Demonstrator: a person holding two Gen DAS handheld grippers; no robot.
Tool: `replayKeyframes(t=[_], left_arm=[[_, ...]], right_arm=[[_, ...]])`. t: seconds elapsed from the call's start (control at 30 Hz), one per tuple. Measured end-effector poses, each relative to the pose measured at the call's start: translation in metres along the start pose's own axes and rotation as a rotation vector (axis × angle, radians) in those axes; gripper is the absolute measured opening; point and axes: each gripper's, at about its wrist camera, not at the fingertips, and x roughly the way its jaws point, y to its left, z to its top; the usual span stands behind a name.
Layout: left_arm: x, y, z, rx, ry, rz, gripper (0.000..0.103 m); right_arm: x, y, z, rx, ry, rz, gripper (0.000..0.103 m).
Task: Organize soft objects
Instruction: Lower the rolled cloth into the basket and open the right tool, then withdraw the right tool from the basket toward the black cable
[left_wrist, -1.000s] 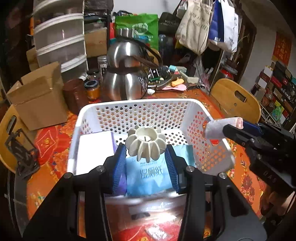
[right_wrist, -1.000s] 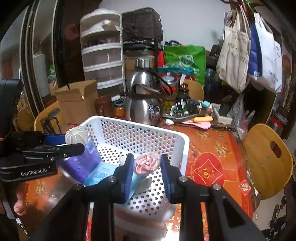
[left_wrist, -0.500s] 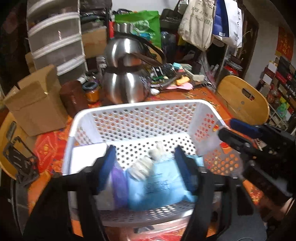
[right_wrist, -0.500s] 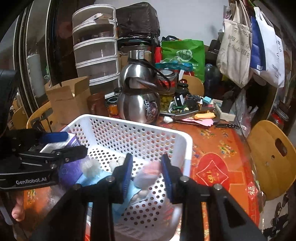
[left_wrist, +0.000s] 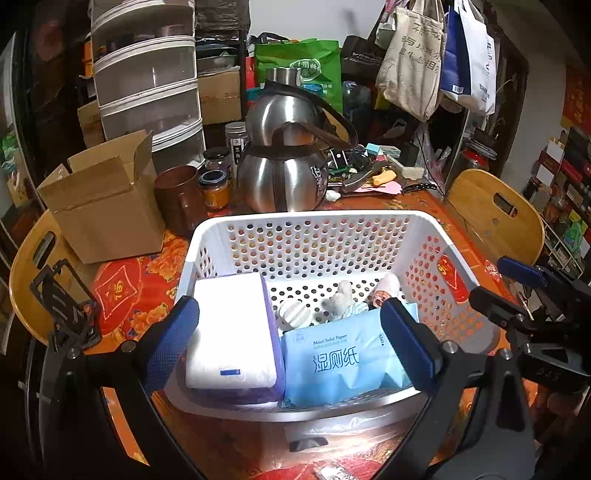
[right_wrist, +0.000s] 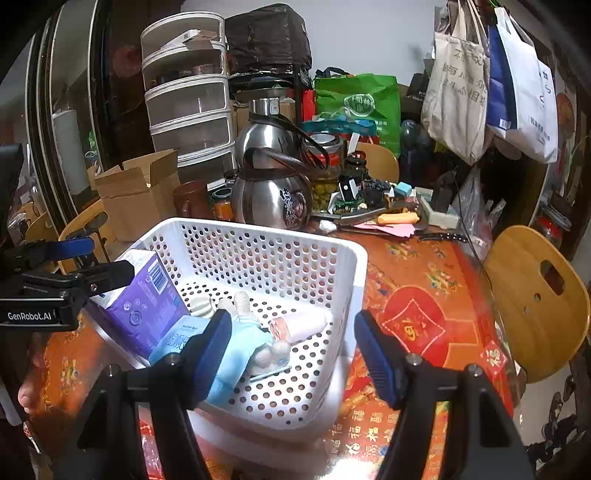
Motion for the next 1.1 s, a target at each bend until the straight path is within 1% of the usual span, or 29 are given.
replayKeyframes(t=[0.43,0.5,0.6,0.67,0.7,0.73,0.8,0.87,0.93,1.0,1.1], left_arm=[[-0.003,0.006,-0.018,-0.022,0.012,0.006,0.098],[-0.003,0.006,-0.02,-0.018,0.013,0.018,0.098],[-0.008,0.009,-0.028,-0.03,0.02,0.01,0.098],[-0.016,0.011,-0.04,-0.029,0.028,0.036,0.098],[-0.022,0.012,-0.048,-0.033,0.037,0.043,0.098],[-0.027,0.013,-0.06,-0.045,0.047,0.038,0.098],[-0.034,0.014,-0.083,-0.061,0.069,0.01,0.098],[-0.036,0.009,-0.113,-0.059,0.103,-0.011,0.098],[-0.035,0.004,-0.139,-0.04,0.133,-0.015,0.098],[-0.034,0.0,-0.161,-0.043,0.146,-0.021,0.098],[-0.025,-0.007,-0.186,-0.051,0.178,-0.034,0.098]], right_arm=[[-0.005,0.0,-0.002,0.022,-0.004,0.023,0.076],[-0.008,-0.001,-0.004,0.025,-0.005,0.027,0.076],[-0.018,0.0,-0.013,0.035,-0.006,0.037,0.076],[-0.03,0.0,-0.028,0.037,-0.012,0.053,0.076],[-0.038,0.001,-0.04,0.034,-0.018,0.057,0.08],[-0.042,0.0,-0.049,0.037,-0.022,0.055,0.086],[-0.051,0.0,-0.076,0.058,-0.031,0.048,0.092],[-0.051,0.001,-0.098,0.07,-0.009,0.058,0.092],[-0.046,0.002,-0.121,0.089,0.029,0.062,0.092],[-0.038,0.006,-0.14,0.087,0.079,0.066,0.092],[-0.03,0.01,-0.158,0.068,0.094,0.059,0.092]])
